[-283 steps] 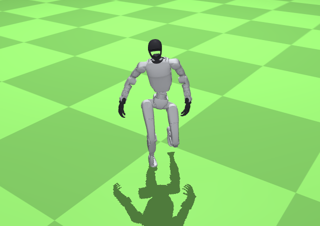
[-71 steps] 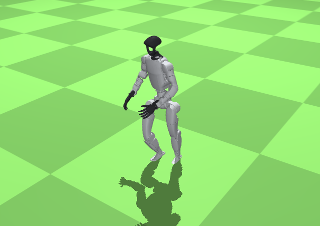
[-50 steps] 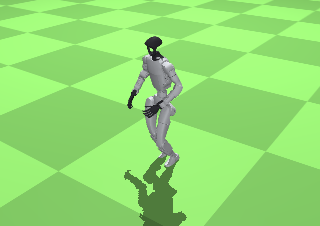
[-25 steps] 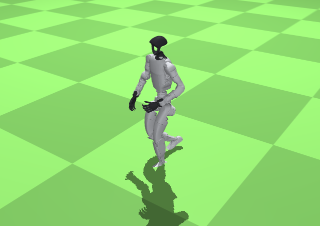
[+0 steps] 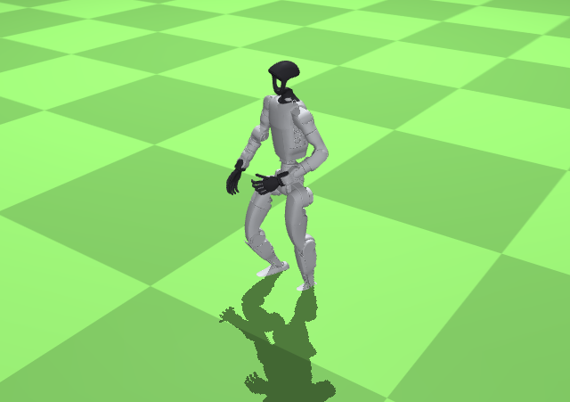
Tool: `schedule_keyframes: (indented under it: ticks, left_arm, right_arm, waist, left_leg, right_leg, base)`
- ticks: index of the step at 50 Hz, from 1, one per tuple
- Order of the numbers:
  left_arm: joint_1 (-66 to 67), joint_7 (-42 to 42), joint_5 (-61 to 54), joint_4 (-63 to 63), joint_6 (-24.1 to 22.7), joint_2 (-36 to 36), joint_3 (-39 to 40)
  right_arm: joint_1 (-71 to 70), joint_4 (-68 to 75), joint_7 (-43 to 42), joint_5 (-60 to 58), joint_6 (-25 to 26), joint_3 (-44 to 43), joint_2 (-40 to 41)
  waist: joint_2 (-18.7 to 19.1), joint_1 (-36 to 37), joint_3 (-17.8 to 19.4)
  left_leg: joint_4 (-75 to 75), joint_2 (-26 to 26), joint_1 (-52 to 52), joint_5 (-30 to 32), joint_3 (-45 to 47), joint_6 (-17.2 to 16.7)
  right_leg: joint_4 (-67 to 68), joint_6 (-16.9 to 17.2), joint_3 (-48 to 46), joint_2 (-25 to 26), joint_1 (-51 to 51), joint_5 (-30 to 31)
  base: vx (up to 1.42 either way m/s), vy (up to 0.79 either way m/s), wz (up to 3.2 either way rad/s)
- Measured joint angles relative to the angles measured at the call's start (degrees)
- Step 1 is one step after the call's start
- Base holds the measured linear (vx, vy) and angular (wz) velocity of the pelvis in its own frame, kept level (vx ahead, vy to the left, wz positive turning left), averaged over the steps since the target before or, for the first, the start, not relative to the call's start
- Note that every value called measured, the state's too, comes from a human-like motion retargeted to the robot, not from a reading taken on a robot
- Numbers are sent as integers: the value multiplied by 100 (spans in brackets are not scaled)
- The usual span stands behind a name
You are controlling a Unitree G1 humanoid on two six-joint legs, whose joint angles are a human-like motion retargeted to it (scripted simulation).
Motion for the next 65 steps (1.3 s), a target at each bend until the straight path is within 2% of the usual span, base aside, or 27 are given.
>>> schedule_keyframes:
  ticks: [12,27,31,35,37,38,39,41,44,49,55,57,58,61,65]
  left_arm:
    - [26,115,478,-17,-163,-16,64]
    - [-1060,583,1349,949,-473,-201,-706]
    - [-1237,735,1549,1642,-469,-337,-834]
    - [-1369,1009,1651,2654,-436,-564,-826]
    - [-1464,1192,1641,3406,-427,-726,-772]
    - [-1615,1299,1621,3952,-492,-860,-741]
    - [-1637,1386,1603,4300,-481,-936,-698]
    - [-1588,1527,1577,4811,-397,-1028,-587]
    - [-1674,1701,1551,5673,-354,-1155,-379]
    - [-1458,1814,1401,6560,-226,-1117,29]
    - [-926,1725,1270,7207,-83,-1009,526]
    - [-729,1689,1243,7347,-29,-1013,637]
    - [-667,1640,1229,7413,-2,-1005,728]
    - [-431,1569,1167,7577,73,-1030,884]
    - [-173,1415,1056,7786,180,-1143,1067]
  right_arm:
    - [287,153,90,61,-30,-185,-27]
    - [924,543,488,329,-88,-260,113]
    - [1155,567,631,305,-122,-273,115]
    - [1372,561,711,257,-170,-267,70]
    - [1436,547,725,208,-195,-236,6]
    - [1433,537,737,169,-204,-216,-65]
    - [1456,531,732,125,-210,-184,-111]
    - [1501,527,708,30,-209,-121,-192]
    - [1411,556,683,-141,-176,-73,-374]
    - [1095,672,547,-270,-171,-16,-560]
    - [525,561,367,-240,-263,10,-642]
    - [361,448,315,-206,-294,1,-632]
    - [231,382,293,-171,-293,19,-637]
    - [42,159,231,-85,-347,5,-592]
    - [-71,-172,198,48,-377,-6,-465]
  waist:
    - [230,8,187]
    - [290,-318,156]
    - [312,-313,102]
    - [467,-258,94]
    - [726,-189,61]
    - [1081,-111,-69]
    - [1249,-26,-90]
    - [1380,150,-52]
    - [1570,444,-192]
    - [1493,849,-362]
    - [1254,1031,-633]
    - [1274,1068,-695]
    - [1174,1045,-778]
    - [1127,1094,-898]
    - [983,1169,-1044]
  left_leg:
    - [456,365,343,-301,-94,-95]
    - [1137,682,-213,-685,-180,-122]
    - [1930,811,-676,-1072,-163,-78]
    - [3436,1135,-1446,-1596,-55,-59]
    - [4537,1524,-2074,-1803,27,-94]
    - [5284,1917,-2651,-1961,-71,-161]
    - [5802,2115,-2965,-2023,-97,-180]
    - [6538,2328,-3353,-2014,-34,-157]
    - [7180,2599,-4132,-1953,77,-93]
    - [6603,2499,-4841,-1960,568,4]
    - [4363,2062,-5038,-1556,1368,-85]
    - [4011,2066,-5085,-1465,1576,-165]
    - [3432,1875,-4939,-1258,1747,-151]
    - [3386,1869,-4918,-1133,2013,-135]
    - [3725,1761,-4811,-1062,2124,66]
  right_leg:
    - [-399,-110,-217,348,793,-81]
    - [-572,-144,-313,698,651,-90]
    - [-761,-199,-415,819,667,-169]
    - [-982,-301,-609,1086,748,-215]
    - [-1194,-402,-760,1405,757,-167]
    - [-1560,-498,-866,1816,702,17]
    - [-1648,-552,-924,2009,686,58]
    - [-1605,-608,-1002,2152,705,3]
    - [-2036,-656,-1131,2331,767,117]
    - [-2447,-594,-1377,2113,998,74]
    - [-2658,-458,-1888,1648,1214,-56]
    - [-2462,-423,-2076,1593,1242,-147]
    - [-2477,-416,-2142,1481,1240,-172]
    - [-2068,-394,-2392,1309,1269,-287]
    - [-1253,-374,-2546,1005,1269,-302]
  base:
    - [8,-7,-2]
    - [1,-6,5]
    - [5,-7,6]
    - [7,-6,17]
    - [9,-4,19]
    - [10,-4,4]
    - [9,-5,0]
    - [11,-5,17]
    - [17,-4,30]
    - [23,-2,49]
    - [26,4,73]
    - [26,9,78]
    - [31,10,80]
    - [32,8,64]
    - [36,7,58]
